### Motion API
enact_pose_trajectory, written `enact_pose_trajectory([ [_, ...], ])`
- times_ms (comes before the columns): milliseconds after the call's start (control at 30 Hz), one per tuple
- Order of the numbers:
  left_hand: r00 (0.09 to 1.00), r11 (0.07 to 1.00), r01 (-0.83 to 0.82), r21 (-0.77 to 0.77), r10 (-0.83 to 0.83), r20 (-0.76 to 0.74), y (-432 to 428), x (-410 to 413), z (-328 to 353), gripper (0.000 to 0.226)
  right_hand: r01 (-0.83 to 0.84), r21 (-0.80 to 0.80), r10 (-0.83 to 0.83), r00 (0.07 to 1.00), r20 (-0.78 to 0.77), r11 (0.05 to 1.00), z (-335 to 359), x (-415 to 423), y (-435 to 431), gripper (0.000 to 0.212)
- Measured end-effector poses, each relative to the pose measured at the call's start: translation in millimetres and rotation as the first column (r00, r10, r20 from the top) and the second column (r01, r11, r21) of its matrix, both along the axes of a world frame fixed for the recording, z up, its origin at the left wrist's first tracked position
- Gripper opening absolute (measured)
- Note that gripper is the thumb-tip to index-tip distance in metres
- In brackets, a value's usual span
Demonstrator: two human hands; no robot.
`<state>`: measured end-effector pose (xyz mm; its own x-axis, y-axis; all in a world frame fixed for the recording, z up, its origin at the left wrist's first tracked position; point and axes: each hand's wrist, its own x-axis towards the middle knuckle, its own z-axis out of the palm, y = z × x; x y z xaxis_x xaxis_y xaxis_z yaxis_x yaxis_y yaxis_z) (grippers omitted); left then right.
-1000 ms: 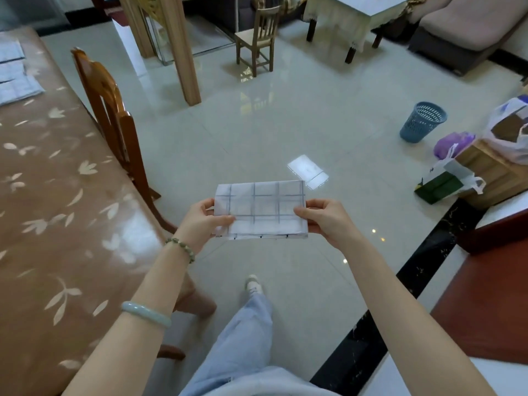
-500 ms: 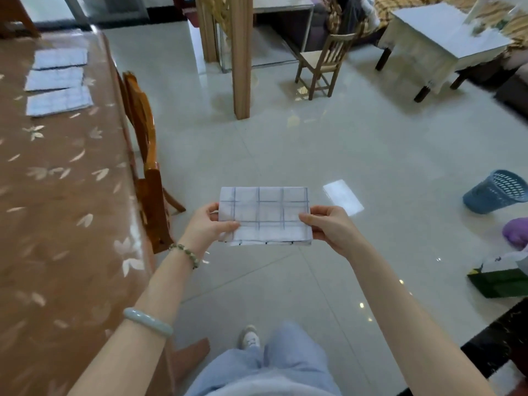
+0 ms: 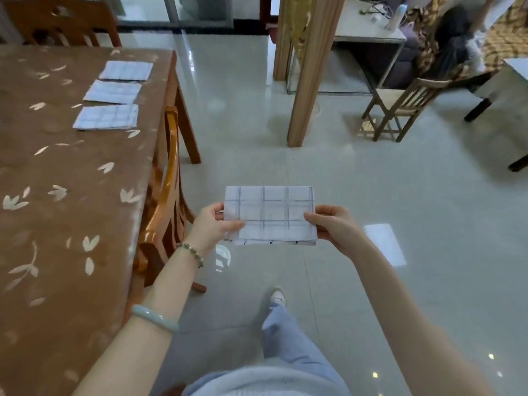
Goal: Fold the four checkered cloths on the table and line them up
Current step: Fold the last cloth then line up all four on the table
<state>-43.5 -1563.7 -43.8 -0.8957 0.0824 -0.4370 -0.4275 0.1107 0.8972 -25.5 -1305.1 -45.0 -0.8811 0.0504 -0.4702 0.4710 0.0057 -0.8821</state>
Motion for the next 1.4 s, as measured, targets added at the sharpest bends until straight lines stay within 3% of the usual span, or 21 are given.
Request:
enact_pose_trajectory([
  [133, 0.993, 0.993, -0.121, 0.014, 0.121, -0.012, 26, -59, 3, 0.038, -0.086, 0.011, 0.086, 0.996, -0.013, 0.996, 13, -85, 28, 0.007],
  [533, 0.947, 0.947, -0.316, 0.057, 0.318, -0.036, 36, -215, 13, 0.040, -0.270, 0.007, 0.270, 0.963, 0.005, 0.963, 12, -294, 28, 0.020],
  [700, 0.924, 0.924, -0.378, 0.061, 0.381, -0.042, 11, -296, 7, 0.043, -0.323, 0.005, 0.323, 0.946, -0.013, 0.946, 8, -392, 1, 0.024],
  [867, 0.872, 0.875, -0.480, 0.063, 0.483, -0.073, -23, -383, 7, 0.039, -0.387, -0.006, 0.386, 0.922, -0.039, 0.922, 18, -493, -41, 0.013],
  [967, 0.852, 0.856, -0.513, 0.059, 0.517, -0.087, -47, -431, 9, 0.038, -0.417, -0.002, 0.417, 0.908, -0.043, 0.909, 24, -551, -69, 0.019],
  [1400, 0.786, 0.785, -0.616, 0.063, 0.618, -0.017, -119, -557, -2, 0.040, -0.581, -0.007, 0.581, 0.814, -0.016, 0.814, 15, -722, -159, 0.006],
])
